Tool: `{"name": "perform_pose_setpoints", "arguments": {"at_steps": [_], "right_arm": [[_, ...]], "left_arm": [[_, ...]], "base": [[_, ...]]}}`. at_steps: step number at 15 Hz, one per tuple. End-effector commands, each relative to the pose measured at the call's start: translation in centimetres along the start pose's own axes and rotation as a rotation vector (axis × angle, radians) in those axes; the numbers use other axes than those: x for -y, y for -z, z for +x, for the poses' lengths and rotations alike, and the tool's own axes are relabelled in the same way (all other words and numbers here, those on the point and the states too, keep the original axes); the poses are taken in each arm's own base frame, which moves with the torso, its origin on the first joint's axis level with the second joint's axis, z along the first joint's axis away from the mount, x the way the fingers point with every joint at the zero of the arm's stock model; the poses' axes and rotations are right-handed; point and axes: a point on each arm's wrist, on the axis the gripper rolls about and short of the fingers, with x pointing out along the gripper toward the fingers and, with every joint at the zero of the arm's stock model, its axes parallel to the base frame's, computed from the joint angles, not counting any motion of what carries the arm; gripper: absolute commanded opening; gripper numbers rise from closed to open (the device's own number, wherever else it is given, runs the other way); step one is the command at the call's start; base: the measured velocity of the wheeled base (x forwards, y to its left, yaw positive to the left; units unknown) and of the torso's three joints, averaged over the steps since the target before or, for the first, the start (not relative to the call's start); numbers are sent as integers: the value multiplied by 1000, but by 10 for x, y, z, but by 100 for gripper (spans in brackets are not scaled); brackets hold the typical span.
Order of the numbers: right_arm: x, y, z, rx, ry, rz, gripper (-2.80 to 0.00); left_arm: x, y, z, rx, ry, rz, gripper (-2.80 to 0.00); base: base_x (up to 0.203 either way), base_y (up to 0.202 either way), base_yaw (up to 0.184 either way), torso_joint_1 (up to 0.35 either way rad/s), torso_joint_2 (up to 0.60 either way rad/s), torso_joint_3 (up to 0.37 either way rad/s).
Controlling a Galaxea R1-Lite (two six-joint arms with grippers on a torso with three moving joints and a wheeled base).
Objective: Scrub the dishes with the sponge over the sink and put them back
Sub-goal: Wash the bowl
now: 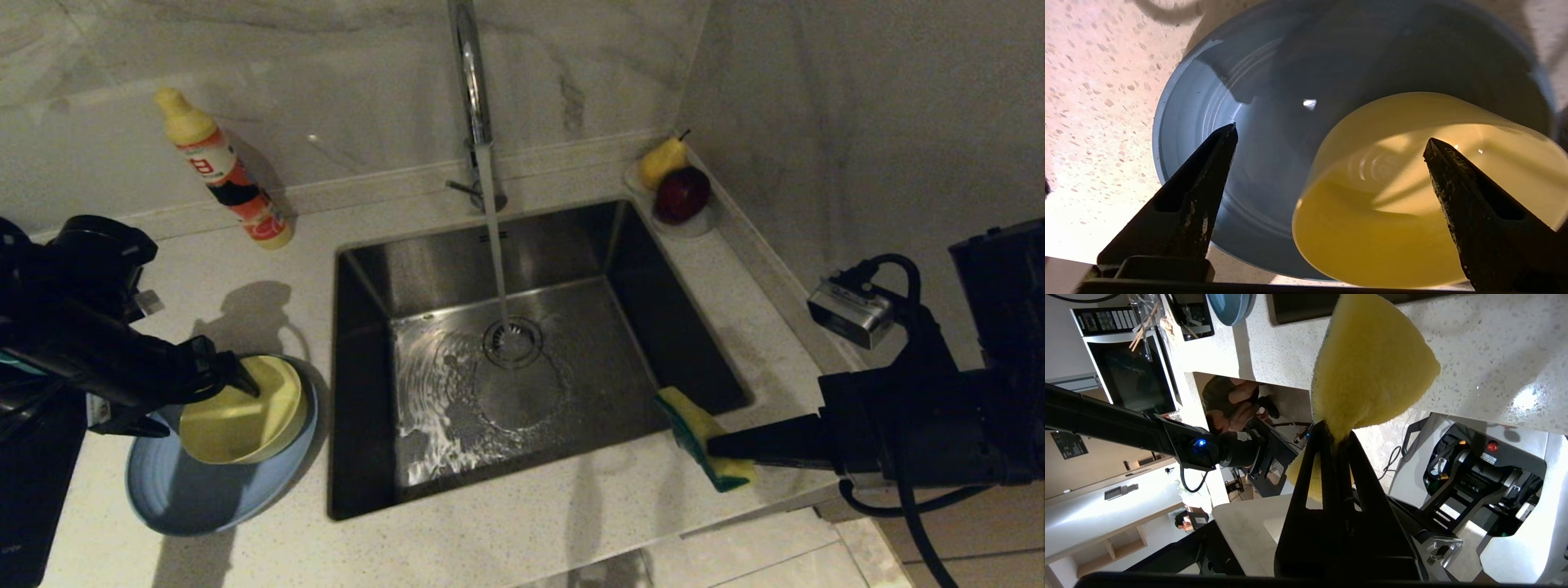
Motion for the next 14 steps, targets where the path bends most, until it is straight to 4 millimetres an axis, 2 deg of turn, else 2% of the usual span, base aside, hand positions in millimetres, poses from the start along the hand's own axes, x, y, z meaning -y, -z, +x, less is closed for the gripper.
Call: {"name": "perform_pose_setpoints", "arguments": {"at_steps": [1,6,14], "right_arm": [[0,1,-1,-1,-2,4,-280],[2,2,0,-9,-2,7,-280],[1,7,-4,-8,-4,7,-280]], "left_arm": [[1,0,11,-33,-11,-7,0],[-3,-4,19,-10,-45,-15,0],[-28,-11,13,29,-123,-84,0]], "base": [[0,0,0,0,0,0],[0,0,0,0,0,0],[0,0,0,0,0,0]]}}
